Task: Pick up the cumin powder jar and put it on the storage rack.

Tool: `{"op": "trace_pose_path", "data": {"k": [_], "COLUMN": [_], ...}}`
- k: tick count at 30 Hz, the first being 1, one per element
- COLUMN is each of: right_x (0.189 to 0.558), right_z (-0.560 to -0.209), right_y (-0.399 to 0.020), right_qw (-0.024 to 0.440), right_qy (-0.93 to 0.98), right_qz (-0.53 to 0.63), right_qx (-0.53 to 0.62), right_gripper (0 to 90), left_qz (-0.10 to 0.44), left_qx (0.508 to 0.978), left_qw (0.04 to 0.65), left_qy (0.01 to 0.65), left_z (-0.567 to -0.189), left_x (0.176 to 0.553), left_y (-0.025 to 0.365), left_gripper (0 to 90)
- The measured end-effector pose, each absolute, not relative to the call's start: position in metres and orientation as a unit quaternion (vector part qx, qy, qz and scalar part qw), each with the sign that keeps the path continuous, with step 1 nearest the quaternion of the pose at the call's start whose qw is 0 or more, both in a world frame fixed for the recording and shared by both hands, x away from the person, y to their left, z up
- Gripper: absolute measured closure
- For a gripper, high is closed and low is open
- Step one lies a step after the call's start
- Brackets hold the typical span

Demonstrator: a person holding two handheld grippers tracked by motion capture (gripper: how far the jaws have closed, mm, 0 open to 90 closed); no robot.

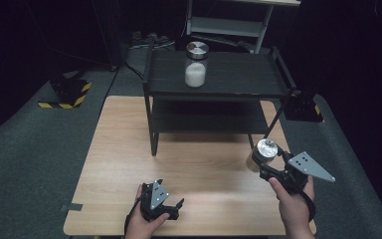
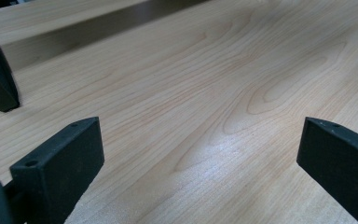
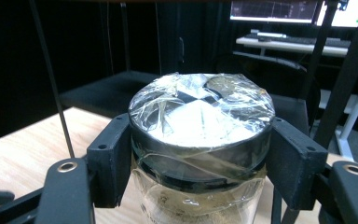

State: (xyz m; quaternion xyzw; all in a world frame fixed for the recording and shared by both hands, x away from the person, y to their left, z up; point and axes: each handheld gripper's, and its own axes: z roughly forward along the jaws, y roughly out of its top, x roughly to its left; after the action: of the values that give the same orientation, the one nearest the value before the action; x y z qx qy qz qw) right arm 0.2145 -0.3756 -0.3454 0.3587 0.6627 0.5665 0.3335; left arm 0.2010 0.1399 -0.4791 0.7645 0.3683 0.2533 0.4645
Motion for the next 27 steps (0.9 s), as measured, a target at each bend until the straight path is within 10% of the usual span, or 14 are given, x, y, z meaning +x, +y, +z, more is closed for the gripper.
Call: {"op": "trace_pose_path", "data": {"k": [27], "right_x": [0.237], "right_z": [-0.287], "right_y": [-0.356], "right_qw": [0.352], "right_qy": [0.645], "right_qz": [0.593], "right_qx": [0.33], "right_gripper": [32.0], "left_qz": [0.252], "left_qx": [0.766], "left_qw": [0.464], "left_qy": [0.367], "left_z": [-0.479], "left_x": [0.202], "left_y": [0.14], "left_gripper": [0.9]}}
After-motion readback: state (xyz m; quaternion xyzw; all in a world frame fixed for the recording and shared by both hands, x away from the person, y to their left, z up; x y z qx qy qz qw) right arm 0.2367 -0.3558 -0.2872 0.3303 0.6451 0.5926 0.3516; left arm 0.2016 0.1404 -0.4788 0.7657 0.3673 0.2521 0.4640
